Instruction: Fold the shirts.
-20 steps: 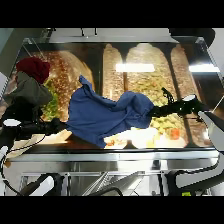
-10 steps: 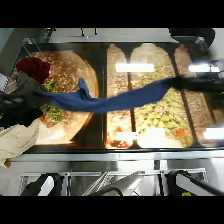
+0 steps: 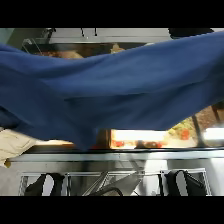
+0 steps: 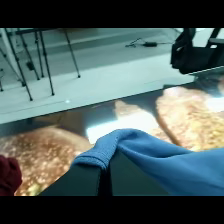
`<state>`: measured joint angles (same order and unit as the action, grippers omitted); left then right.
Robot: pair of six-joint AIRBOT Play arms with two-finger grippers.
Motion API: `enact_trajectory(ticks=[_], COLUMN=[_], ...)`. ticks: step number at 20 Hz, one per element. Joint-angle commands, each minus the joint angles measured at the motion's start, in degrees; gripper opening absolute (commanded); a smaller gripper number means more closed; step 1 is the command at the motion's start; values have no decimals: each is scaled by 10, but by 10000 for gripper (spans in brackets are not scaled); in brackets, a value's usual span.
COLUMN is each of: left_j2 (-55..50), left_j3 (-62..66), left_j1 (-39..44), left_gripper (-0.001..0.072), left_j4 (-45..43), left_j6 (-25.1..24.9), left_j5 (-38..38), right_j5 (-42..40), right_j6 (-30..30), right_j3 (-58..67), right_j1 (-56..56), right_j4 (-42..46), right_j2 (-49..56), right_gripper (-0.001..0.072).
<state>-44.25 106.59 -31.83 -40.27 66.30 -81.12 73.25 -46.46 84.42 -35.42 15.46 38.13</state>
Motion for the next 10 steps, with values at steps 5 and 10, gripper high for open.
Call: enact_trajectory(ticks=[5, 10], left_j2=[-173, -379], left_j3=[-119, -179], left_j1=[191, 257], left_gripper=[13, 14], left_j4=[-105, -127], left_j6=[-6, -45], left_j5=[-17, 93], right_j5=[-8, -99], right_j6=[11, 24], right_j3=[-109, -183], right_j1=[120, 192], right_j4=[76, 144], right_j2=[128, 354], right_gripper=[24, 24])
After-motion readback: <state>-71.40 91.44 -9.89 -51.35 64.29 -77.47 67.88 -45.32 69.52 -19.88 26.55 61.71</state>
